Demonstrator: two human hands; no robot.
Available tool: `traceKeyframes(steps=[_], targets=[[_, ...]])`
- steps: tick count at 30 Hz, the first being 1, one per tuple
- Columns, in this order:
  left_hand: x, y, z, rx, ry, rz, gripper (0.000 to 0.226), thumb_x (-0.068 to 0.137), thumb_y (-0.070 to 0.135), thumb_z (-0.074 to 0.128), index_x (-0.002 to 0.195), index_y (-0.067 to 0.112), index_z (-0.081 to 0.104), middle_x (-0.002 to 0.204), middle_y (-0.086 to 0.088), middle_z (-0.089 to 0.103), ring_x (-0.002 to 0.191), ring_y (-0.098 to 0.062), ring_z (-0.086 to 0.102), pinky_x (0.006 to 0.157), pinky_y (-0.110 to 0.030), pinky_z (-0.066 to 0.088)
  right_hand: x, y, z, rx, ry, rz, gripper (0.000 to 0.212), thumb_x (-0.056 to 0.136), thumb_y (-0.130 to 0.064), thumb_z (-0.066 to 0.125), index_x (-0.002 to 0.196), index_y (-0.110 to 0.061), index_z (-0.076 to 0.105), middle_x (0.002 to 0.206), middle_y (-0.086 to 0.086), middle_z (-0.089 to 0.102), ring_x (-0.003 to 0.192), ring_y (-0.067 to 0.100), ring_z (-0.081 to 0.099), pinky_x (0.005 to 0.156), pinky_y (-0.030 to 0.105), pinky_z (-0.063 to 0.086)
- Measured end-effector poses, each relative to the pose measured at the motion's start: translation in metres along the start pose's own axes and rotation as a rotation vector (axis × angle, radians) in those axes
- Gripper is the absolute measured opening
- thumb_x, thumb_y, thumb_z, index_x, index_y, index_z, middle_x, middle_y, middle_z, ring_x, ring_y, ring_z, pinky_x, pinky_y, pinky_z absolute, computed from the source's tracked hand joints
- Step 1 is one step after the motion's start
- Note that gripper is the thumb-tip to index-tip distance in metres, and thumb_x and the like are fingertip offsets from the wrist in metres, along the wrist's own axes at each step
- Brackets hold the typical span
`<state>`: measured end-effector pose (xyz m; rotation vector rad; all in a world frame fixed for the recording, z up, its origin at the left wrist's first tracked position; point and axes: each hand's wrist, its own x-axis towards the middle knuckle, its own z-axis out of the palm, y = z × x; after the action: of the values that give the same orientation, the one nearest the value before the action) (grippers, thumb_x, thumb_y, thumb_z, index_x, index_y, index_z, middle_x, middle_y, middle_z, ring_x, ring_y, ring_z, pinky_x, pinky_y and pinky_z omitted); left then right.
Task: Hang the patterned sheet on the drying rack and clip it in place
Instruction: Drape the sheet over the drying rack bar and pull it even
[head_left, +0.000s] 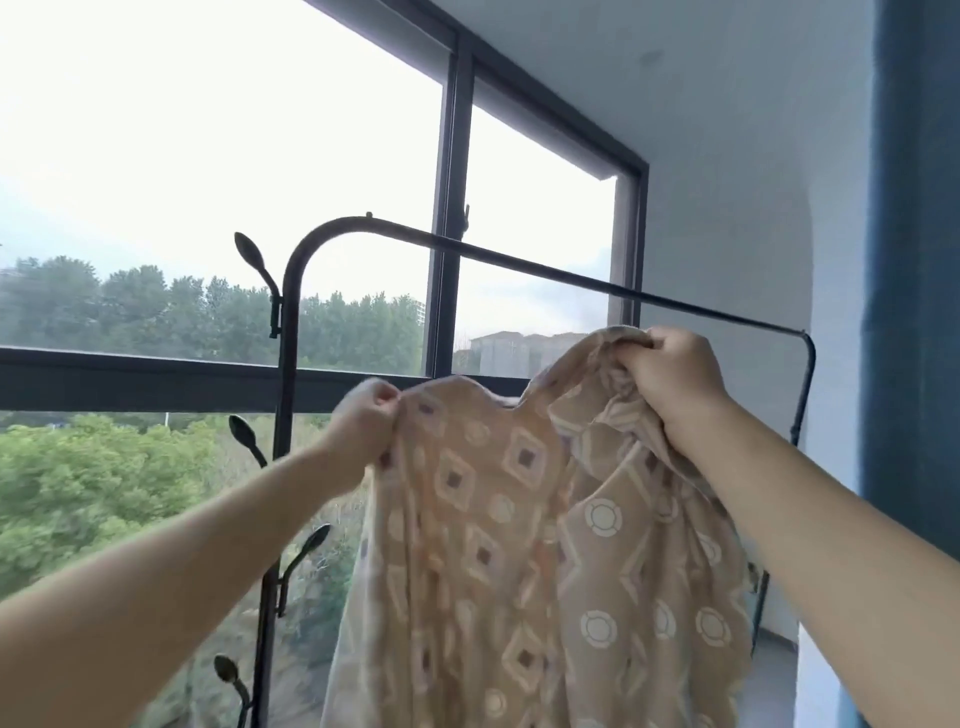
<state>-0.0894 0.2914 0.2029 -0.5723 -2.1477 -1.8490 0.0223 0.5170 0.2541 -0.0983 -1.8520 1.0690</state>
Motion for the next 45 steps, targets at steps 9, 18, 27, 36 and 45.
traceKeyframes(steps=[9, 18, 27, 36, 45], targets=[[0.004, 0.067, -0.005, 0.302, -0.128, 0.206, 0.015, 0.091, 0.016, 0.056, 0.077, 0.016, 0.059, 0.072, -0.003, 0.059, 0.056, -0.014, 0.051, 0.049, -0.024, 0.042, -0.019, -0.026, 0.011, -0.025, -0.482, -0.019, 0.064, 0.072, -0.034, 0.077, 0.128, -0.029, 0.048, 0.107, -0.003, 0.056, 0.081, 0.005, 0.058, 0.058, 0.016, 0.046], [-0.002, 0.065, 0.009, 0.190, -0.172, 0.281, 0.011, 0.088, 0.012, 0.060, 0.077, 0.012, 0.063, 0.074, -0.002, 0.060, 0.069, -0.015, 0.054, 0.066, -0.027, 0.047, -0.034, -0.016, 0.070, 0.212, -0.720, 0.182, 0.012, 0.080, -0.025, 0.072, 0.083, -0.013, 0.070, 0.087, 0.011, 0.071, 0.078, 0.023, 0.067, 0.080, 0.036, 0.057], [-0.029, -0.035, 0.010, -0.104, -0.767, -0.115, 0.023, 0.081, 0.018, 0.062, 0.095, 0.001, 0.057, 0.079, -0.003, 0.063, 0.072, -0.013, 0.060, 0.068, -0.026, 0.050, -0.009, -0.022, 0.058, 0.381, -0.195, 0.095, 0.014, 0.086, -0.018, 0.066, 0.075, -0.010, 0.061, 0.073, 0.008, 0.062, 0.069, 0.021, 0.060, 0.068, 0.033, 0.053], [0.021, 0.017, -0.005, -0.004, -0.089, 0.058, 0.025, 0.095, 0.027, 0.051, 0.104, 0.004, 0.058, 0.081, -0.009, 0.064, 0.062, -0.021, 0.060, 0.067, -0.041, 0.055, 0.013, -0.010, 0.028, 0.254, 0.003, 0.071, 0.031, 0.086, -0.020, 0.064, 0.101, 0.007, 0.063, 0.085, 0.012, 0.060, 0.077, 0.020, 0.056, 0.069, 0.032, 0.046], [0.029, 0.091, -0.010, 0.525, -0.078, 0.280, 0.029, 0.092, 0.032, 0.055, 0.075, 0.010, 0.064, 0.066, -0.004, 0.055, 0.055, -0.013, 0.049, 0.052, -0.023, 0.041, 0.020, -0.005, 0.021, -0.164, -0.117, 0.005, 0.032, 0.084, -0.029, 0.065, 0.109, -0.010, 0.058, 0.100, 0.006, 0.060, 0.085, 0.019, 0.056, 0.071, 0.027, 0.043]])
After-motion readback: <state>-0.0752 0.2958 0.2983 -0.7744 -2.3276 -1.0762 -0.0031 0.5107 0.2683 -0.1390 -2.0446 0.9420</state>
